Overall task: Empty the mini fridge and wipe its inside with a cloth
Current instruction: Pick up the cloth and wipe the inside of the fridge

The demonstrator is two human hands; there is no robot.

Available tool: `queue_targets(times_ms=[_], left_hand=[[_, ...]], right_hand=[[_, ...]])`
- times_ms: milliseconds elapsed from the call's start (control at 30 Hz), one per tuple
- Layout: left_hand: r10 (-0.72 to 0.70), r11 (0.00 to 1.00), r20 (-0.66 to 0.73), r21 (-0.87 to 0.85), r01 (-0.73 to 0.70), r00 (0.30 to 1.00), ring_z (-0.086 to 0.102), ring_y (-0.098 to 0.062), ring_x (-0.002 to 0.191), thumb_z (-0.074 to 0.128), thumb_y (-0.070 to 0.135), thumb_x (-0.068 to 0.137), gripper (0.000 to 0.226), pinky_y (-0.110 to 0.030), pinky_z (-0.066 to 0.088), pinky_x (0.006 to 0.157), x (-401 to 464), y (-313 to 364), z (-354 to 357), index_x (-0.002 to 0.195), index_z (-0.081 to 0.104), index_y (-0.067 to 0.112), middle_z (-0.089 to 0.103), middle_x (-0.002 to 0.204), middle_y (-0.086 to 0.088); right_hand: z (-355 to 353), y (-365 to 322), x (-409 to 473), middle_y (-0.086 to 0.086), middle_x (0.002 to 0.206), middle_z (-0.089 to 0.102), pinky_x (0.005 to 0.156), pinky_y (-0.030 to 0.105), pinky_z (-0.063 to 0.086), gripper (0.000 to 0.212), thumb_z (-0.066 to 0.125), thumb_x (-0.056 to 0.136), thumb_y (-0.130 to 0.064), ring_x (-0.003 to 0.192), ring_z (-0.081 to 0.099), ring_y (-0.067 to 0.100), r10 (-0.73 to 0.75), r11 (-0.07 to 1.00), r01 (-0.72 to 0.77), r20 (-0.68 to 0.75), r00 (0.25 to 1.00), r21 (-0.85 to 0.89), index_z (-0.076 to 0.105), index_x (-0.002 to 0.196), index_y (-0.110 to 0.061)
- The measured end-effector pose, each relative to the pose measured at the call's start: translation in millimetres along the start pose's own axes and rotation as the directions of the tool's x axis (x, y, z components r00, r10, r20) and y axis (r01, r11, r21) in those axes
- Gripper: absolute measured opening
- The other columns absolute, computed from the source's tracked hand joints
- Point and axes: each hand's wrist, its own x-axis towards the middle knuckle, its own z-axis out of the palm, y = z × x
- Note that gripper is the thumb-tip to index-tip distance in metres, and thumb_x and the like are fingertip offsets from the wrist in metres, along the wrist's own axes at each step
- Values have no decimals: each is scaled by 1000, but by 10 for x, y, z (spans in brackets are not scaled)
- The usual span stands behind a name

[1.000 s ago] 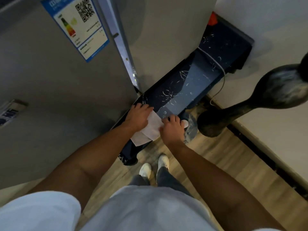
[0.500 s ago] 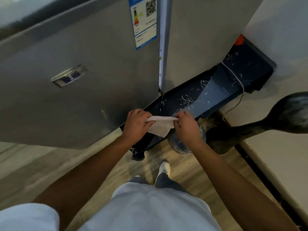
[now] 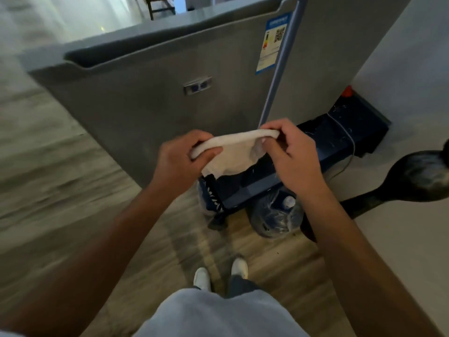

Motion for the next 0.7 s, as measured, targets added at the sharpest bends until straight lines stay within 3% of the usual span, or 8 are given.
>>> queue_targets(times_ms=[100,233,367,500,600,700], left_hand=[[-36,997,-86,-69,30,996,61,12,74,75,26,85,14,-5,44,67,-144,229,-463,98,72,21,65,83,23],[-111,980,-155,-181,82,982,64,8,72,77,27,83,13,-8,46,63,-410,432,-918,93,69,32,69,78,28],[-170,960,-288,-265,92,942,61,4,68,74,31,84,12,-14,46,62,-736,616,-1186,90,69,21,68,74,17],[-158,961,-355,-269,61,921,61,2,79,66,20,93,4,-14,47,69,-1096,792,-1432,90,62,21,68,90,10],[-170,974,-444,-214,80,880,59,7,71,65,17,93,14,-10,45,64,-1331,814,-1688,87,60,28,66,77,21],[-198,973,-504,-203,108,841,63,7,71,65,17,93,13,-10,46,63,-1514,726,-1972,89,63,29,68,76,25]], right_hand=[[-22,-381,-135,-15,96,70,74,18,53,16,61,98,-14,88,66,0,-67,992,66,7,998,106,68,108,-25],[-2,-731,-295,-15,97,72,73,19,54,16,62,99,-18,89,67,2,-138,968,122,58,989,220,70,109,-28],[100,-996,-448,-17,90,72,71,25,58,15,60,101,-22,84,67,2,-192,931,135,141,971,339,68,105,-33],[263,-1311,-632,-17,88,70,69,18,52,11,56,101,-22,83,65,0,-286,843,153,188,940,516,67,102,-25],[469,-1576,-716,-18,85,67,68,14,48,11,55,101,-21,81,62,-2,-341,813,178,205,917,555,66,98,-25],[736,-1822,-751,-18,81,63,66,13,47,15,53,103,-14,77,58,-2,-376,792,185,226,899,581,64,94,-21]])
